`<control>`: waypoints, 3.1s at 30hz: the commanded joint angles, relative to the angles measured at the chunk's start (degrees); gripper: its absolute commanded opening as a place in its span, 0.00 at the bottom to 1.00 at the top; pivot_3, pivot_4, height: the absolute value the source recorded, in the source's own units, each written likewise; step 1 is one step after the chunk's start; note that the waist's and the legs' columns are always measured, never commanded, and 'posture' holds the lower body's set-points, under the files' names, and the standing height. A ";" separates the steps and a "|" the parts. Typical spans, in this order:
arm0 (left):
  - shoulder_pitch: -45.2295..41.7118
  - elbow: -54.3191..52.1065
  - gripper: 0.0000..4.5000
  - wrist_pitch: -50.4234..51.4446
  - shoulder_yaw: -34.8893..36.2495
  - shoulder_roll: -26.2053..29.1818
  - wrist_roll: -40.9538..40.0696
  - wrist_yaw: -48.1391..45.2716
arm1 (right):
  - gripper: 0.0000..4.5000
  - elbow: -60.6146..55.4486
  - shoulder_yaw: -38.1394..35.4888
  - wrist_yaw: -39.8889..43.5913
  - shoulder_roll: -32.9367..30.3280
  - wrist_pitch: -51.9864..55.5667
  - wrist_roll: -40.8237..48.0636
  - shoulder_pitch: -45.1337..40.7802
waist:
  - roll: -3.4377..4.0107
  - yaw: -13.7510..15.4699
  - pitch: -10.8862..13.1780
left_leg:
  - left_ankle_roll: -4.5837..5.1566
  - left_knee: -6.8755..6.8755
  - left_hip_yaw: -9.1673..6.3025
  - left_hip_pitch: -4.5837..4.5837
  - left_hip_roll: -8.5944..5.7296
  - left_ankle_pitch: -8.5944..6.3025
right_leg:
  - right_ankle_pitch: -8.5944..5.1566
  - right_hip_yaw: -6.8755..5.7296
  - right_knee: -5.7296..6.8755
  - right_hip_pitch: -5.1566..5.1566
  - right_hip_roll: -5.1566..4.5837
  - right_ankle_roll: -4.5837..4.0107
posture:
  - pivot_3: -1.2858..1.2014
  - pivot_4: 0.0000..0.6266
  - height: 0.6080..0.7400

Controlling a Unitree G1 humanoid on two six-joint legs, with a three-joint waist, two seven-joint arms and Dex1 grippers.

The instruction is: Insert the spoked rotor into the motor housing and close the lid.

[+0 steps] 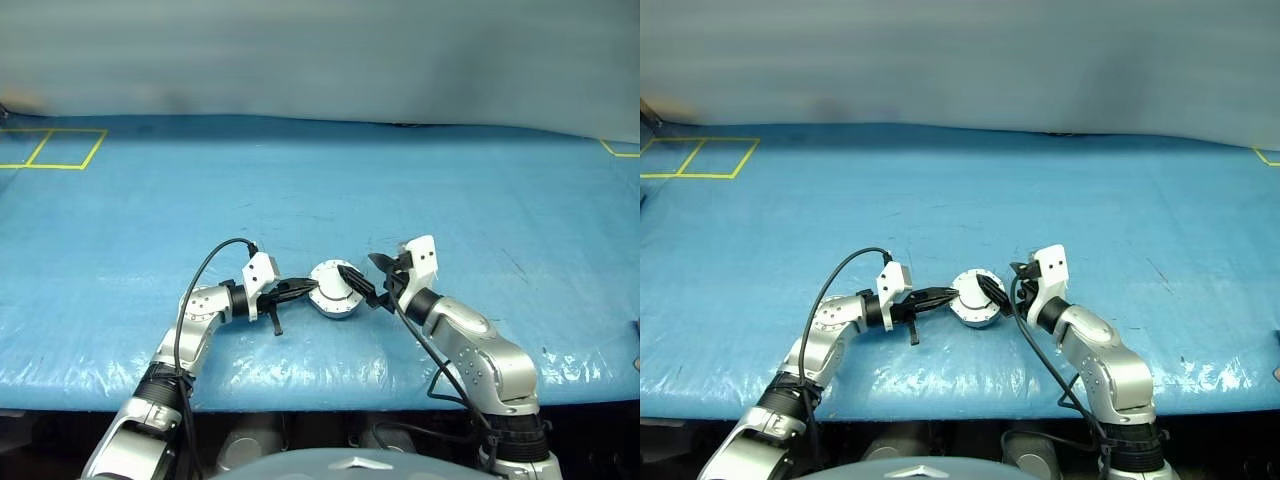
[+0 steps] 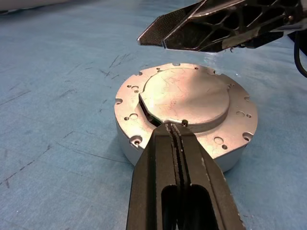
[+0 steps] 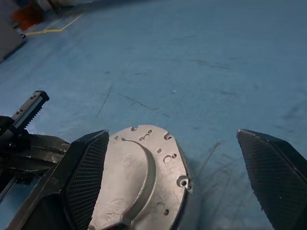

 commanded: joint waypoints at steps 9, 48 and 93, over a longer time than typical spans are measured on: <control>1.35 -0.17 0.00 0.29 -1.77 0.20 1.33 -0.26 | 0.99 1.29 -12.49 -6.67 9.24 14.99 23.11 4.02 | 0.07 -0.08 0.02 | 0.09 -0.03 0.00 0.00 0.00 0.02 | -0.04 0.00 -0.03 0.00 0.01 0.05 | 0.52 0.24 1.00; 4.37 -10.27 0.13 34.80 16.29 -8.04 -27.87 9.45 | 0.27 4.89 -17.52 -18.90 16.95 7.21 47.47 -2.10 | 0.41 -1.62 0.24 | 0.27 -0.22 0.00 -0.15 0.02 0.10 | 0.00 0.01 -0.07 -0.20 0.05 -0.08 | 0.52 0.24 1.00; -1.87 -3.23 0.60 54.76 28.28 -15.43 -47.86 15.87 | 0.27 4.58 -6.62 -24.58 15.30 1.23 53.10 -4.95 | 0.40 -2.36 0.25 | 0.21 -0.25 0.02 -0.15 0.02 0.14 | 0.02 0.09 -0.09 -0.19 0.10 -0.16 | 0.52 0.24 1.00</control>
